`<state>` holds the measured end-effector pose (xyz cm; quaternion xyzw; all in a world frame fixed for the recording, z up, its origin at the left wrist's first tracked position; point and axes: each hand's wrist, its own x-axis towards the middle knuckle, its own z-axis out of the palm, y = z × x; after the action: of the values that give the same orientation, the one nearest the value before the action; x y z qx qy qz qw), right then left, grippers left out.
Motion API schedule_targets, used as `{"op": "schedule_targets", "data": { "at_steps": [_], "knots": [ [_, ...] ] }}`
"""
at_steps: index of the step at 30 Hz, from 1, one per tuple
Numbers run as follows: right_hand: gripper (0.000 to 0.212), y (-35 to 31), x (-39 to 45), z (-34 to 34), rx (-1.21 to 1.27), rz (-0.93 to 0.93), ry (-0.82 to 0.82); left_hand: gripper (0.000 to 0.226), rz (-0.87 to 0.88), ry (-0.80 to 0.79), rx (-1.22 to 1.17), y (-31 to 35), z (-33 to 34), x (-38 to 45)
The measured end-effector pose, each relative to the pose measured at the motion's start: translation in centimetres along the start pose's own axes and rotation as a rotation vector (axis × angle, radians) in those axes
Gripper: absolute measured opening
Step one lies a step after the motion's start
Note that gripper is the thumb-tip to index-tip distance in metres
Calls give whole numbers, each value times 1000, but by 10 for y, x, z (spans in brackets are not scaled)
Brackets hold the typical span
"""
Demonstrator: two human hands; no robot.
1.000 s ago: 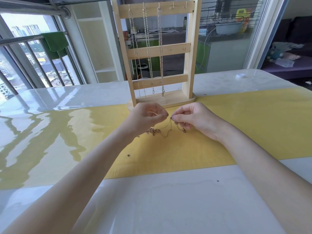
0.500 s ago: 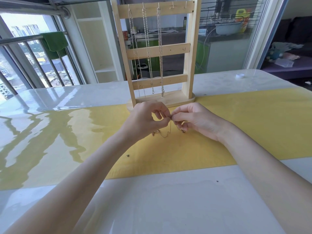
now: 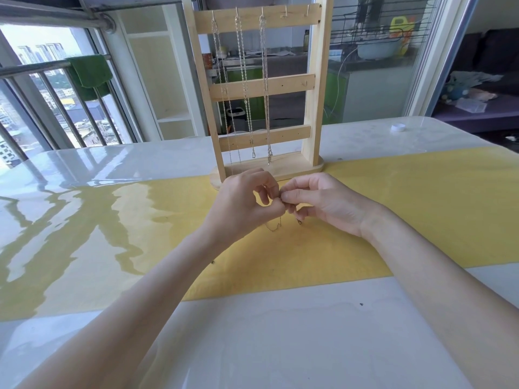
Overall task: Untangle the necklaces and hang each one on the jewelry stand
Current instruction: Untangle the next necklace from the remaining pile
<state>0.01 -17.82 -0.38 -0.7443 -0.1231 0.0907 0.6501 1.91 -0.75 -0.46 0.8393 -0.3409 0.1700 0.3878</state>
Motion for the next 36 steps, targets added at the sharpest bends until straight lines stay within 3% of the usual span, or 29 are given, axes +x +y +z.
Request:
{"op": "schedule_targets", "data": {
  "at_steps": [6, 20, 26, 31, 36],
  "knots": [
    [8, -2, 2, -5, 40, -117, 188, 13, -36, 27, 19, -2, 0, 1],
    [26, -12, 1, 7, -291, -132, 70, 6, 111, -38, 222, -5, 3, 0],
    [30, -14, 2, 10, -350, -132, 42, 8, 76, -69, 155, -4, 3, -1],
    [31, -8, 2, 12, -205, -151, 93, 5, 3, -26, 49, -2, 4, -2],
    [32, -2, 5, 18, 131, -162, 150, 13, -48, 94, -48, 2, 7, -3]
  ]
}}
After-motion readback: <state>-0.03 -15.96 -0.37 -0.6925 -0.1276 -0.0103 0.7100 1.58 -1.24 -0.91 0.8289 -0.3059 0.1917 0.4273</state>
